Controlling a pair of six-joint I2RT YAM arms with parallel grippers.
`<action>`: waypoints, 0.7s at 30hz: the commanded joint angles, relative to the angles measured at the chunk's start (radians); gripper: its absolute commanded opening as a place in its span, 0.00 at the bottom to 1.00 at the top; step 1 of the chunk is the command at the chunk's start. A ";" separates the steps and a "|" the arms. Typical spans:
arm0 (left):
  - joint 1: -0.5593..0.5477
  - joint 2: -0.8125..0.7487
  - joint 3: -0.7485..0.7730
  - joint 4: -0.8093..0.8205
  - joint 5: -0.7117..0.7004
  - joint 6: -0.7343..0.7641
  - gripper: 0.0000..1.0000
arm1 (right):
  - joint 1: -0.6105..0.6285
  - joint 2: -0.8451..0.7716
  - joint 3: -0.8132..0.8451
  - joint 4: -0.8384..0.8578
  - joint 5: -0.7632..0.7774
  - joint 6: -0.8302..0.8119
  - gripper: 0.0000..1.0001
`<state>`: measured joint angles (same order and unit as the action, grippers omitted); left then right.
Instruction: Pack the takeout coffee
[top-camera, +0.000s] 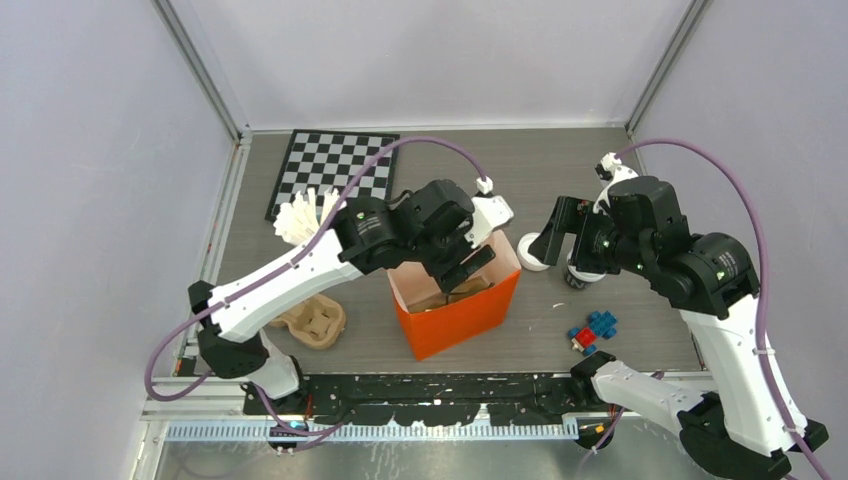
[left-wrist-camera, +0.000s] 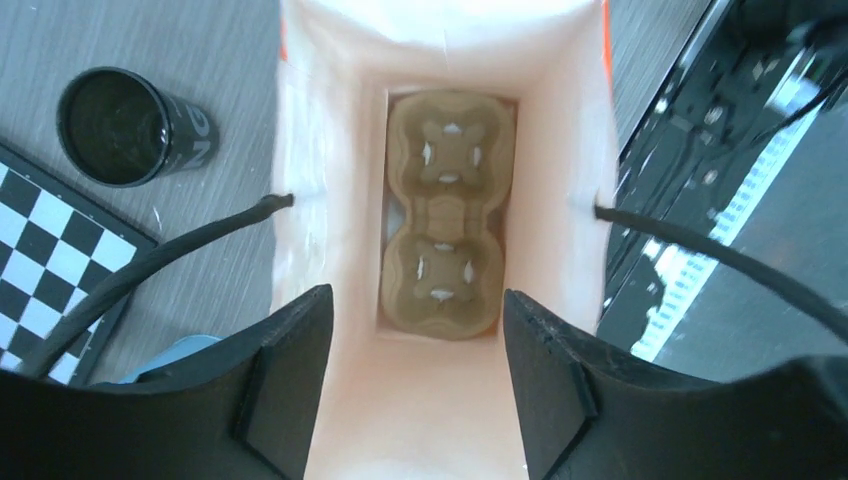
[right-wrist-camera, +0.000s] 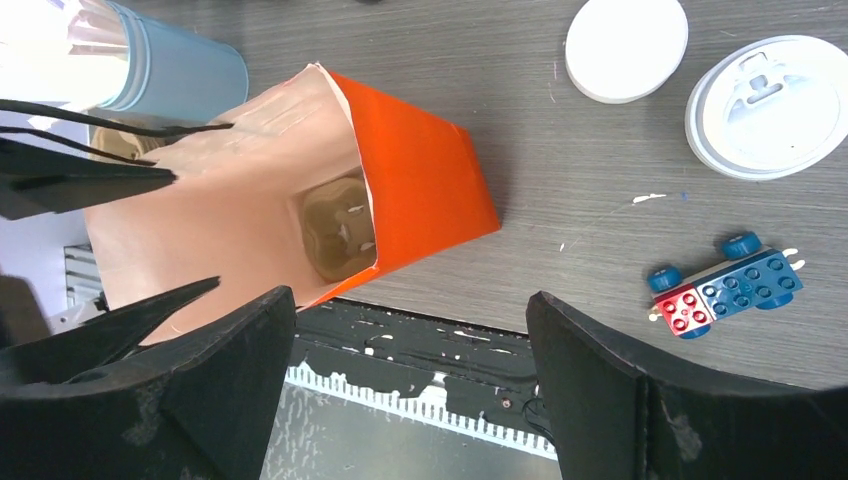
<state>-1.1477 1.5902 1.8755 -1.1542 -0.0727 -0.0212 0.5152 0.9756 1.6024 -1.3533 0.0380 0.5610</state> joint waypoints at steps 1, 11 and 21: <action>-0.005 -0.138 -0.009 0.228 -0.064 -0.132 0.70 | 0.003 -0.005 -0.022 0.070 -0.008 0.021 0.89; -0.003 -0.357 -0.214 0.409 -0.270 -0.453 1.00 | 0.003 0.081 -0.083 0.207 -0.068 0.014 0.81; 0.007 -0.648 -0.393 0.151 -0.432 -0.564 1.00 | 0.015 0.288 0.010 0.198 0.049 -0.111 0.74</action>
<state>-1.1469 1.0908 1.5936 -0.9489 -0.4332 -0.5301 0.5159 1.2331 1.5494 -1.1790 0.0166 0.5117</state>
